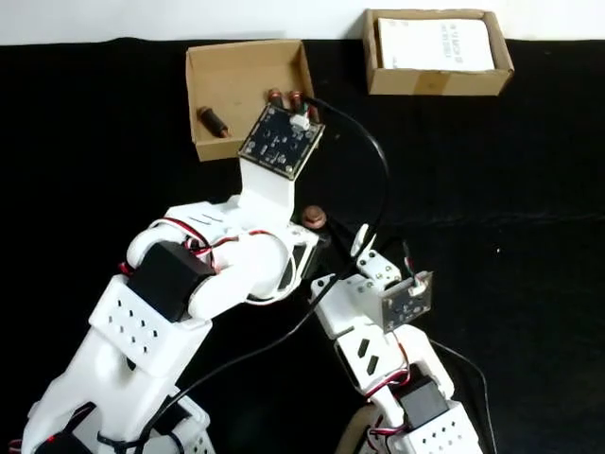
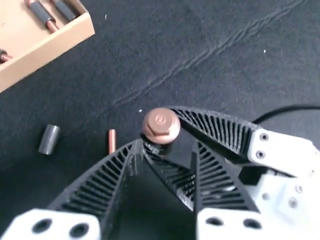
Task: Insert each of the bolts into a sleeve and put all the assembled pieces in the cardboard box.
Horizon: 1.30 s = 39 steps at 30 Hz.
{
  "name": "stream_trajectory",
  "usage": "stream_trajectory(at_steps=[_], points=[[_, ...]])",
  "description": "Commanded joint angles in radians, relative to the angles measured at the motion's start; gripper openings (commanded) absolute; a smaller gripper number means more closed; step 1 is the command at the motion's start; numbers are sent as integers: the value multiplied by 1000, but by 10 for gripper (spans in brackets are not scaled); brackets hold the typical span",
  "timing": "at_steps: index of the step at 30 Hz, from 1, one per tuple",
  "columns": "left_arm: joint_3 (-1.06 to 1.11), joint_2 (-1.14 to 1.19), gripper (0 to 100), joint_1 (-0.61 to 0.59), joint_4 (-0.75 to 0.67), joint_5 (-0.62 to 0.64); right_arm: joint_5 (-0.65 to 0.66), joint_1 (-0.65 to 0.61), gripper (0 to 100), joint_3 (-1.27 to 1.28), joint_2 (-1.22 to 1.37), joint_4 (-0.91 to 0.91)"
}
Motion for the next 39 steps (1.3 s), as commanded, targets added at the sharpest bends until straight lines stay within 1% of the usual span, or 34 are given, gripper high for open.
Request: stream_trajectory(at_steps=[1, 4, 7, 9, 12, 13, 15, 18, 21, 25, 29, 33, 36, 39], points=[[-74, -2, 175, -7, 38, -34, 6, 12, 8, 131, -15, -1], [-131, -8, 175, -7, 91, -84, 6, 15, 8, 131, -15, 1], [-232, -10, 162, -8, 176, -141, 6, 35, 8, 131, -13, 1], [-295, -10, 127, -8, 222, -186, 6, 41, 8, 131, -13, 1], [-360, -12, 30, -8, 270, -264, 6, 41, 8, 104, -13, 2], [-367, -15, 3, -8, 284, -295, 6, 41, 8, 91, -12, 2], [-364, -50, 10, -8, 311, -333, 6, 41, 8, 54, -12, 2], [-326, -154, 8, -47, 313, -334, 6, 41, 8, 10, 16, 24], [-252, -277, 8, -117, 313, -338, 6, 41, 8, -48, 104, 28], [-77, -446, 9, -286, 313, -338, 6, 41, 8, -157, 280, -61], [128, -588, 14, -441, 313, -338, 6, 39, 8, -283, 547, -154], [298, -708, 13, -501, 299, -338, 6, 39, 8, -449, 863, -289], [398, -777, 12, -530, 230, -338, 9, 39, 8, -619, 1115, -378], [470, -840, 12, -575, 172, -338, 9, 41, 8, -825, 1366, -418]])
